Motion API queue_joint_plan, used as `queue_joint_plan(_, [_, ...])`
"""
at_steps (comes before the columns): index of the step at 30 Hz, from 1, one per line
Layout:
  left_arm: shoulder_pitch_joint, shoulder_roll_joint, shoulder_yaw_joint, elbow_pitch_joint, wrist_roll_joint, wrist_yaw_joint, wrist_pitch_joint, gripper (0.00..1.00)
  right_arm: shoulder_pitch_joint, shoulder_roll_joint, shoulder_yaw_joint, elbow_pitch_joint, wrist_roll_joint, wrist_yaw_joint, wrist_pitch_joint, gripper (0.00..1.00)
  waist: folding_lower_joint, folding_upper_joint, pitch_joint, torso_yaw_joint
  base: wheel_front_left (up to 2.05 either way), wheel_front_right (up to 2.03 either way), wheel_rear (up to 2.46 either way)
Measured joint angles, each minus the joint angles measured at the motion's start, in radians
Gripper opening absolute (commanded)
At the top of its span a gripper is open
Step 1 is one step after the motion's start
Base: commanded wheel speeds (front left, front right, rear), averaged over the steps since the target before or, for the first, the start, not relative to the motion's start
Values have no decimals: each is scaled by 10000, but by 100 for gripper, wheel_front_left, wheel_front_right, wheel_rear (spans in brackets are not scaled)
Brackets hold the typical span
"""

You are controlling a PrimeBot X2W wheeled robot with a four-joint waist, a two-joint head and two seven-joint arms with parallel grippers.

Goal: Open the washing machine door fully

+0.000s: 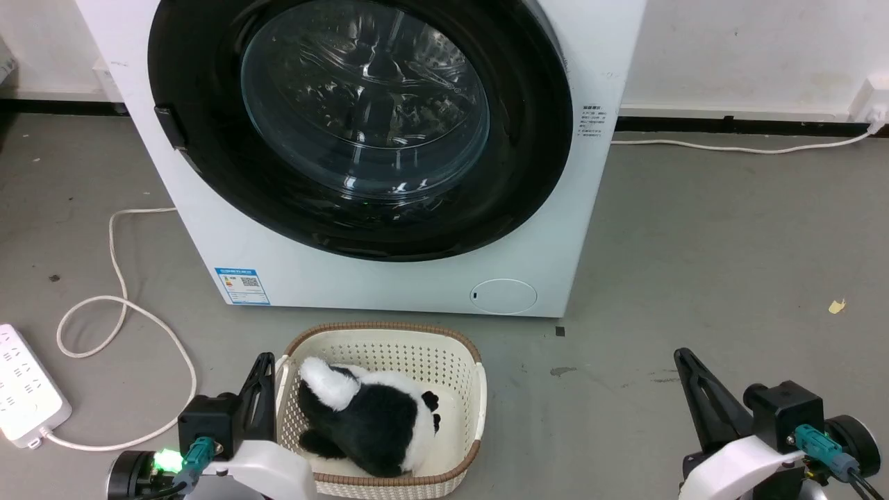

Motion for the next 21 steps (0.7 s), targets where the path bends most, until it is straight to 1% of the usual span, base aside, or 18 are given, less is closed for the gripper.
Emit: queue_joint_plan(21, [0, 0, 0, 0, 0, 0, -2, 0, 0, 0, 2, 0, 0, 0, 0, 0, 0, 0, 0, 0, 0, 0, 0])
